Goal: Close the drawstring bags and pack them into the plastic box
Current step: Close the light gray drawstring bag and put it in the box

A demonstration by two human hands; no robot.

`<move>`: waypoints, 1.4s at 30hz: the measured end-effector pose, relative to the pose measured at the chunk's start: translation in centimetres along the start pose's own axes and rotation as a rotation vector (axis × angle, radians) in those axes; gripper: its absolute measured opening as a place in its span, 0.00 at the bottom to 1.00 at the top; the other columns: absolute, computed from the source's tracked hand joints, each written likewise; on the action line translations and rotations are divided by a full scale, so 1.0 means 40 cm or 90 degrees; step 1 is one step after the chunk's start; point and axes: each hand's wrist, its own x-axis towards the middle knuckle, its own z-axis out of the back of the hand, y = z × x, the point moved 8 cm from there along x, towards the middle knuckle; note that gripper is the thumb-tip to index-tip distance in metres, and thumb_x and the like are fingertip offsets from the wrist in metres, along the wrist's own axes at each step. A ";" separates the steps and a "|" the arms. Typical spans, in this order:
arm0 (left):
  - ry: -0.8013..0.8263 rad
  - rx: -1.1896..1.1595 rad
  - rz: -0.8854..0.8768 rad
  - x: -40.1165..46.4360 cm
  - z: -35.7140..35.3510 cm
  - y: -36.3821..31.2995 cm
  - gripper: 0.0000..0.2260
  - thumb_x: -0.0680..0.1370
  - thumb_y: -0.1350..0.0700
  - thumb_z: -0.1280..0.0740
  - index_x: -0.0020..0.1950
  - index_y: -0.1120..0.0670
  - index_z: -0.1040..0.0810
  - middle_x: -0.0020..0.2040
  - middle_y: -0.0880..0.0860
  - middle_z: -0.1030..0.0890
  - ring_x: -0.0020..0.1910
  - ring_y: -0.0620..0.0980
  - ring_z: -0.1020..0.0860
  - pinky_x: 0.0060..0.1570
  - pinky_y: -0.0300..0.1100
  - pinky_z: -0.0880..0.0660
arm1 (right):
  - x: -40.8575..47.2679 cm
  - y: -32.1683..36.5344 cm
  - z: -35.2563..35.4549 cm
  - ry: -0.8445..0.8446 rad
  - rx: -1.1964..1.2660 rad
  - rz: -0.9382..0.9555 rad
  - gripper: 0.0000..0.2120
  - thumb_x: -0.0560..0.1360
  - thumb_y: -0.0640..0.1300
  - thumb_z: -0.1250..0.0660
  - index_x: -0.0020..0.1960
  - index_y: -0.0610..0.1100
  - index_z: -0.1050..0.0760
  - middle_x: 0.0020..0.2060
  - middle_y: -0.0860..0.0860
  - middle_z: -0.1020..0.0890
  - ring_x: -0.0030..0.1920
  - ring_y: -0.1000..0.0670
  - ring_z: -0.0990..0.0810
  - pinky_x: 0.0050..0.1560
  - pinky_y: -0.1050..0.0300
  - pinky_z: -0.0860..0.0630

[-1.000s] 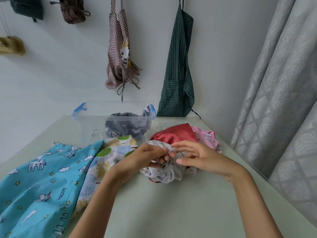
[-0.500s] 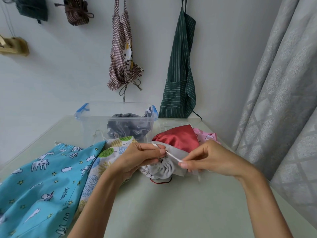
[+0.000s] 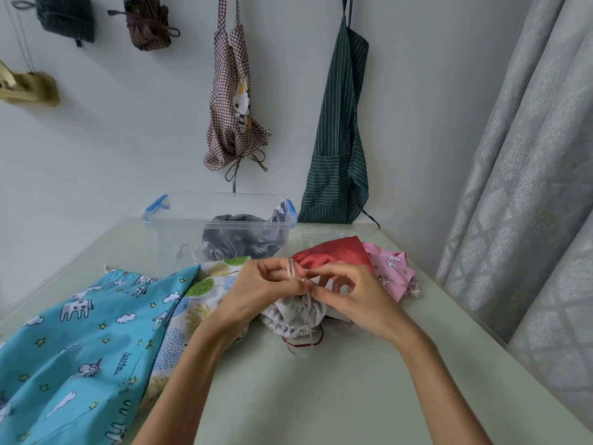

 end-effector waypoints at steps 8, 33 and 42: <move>-0.092 0.112 -0.149 -0.015 0.014 -0.056 0.07 0.68 0.72 0.28 0.37 0.61 0.19 0.37 0.57 0.15 0.38 0.50 0.16 0.42 0.38 0.20 | 0.006 -0.019 0.013 -0.075 0.041 -0.017 0.03 0.67 0.40 0.27 0.37 0.48 0.17 0.33 0.53 0.17 0.31 0.55 0.24 0.34 0.58 0.27; -0.230 0.379 -0.233 -0.011 0.043 -0.059 0.15 0.68 0.38 0.29 0.36 0.50 0.16 0.33 0.46 0.17 0.33 0.46 0.19 0.35 0.51 0.22 | 0.004 -0.016 0.047 -0.242 -0.029 0.074 0.05 0.76 0.42 0.35 0.45 0.51 0.22 0.40 0.58 0.18 0.40 0.58 0.19 0.41 0.62 0.23; -0.203 0.322 -0.112 0.006 0.095 -0.015 0.16 0.67 0.43 0.29 0.31 0.56 0.19 0.26 0.50 0.20 0.23 0.43 0.28 0.28 0.40 0.29 | 0.003 -0.081 0.044 -0.225 -0.311 0.046 0.04 0.77 0.43 0.36 0.45 0.48 0.24 0.42 0.55 0.20 0.39 0.54 0.24 0.42 0.59 0.27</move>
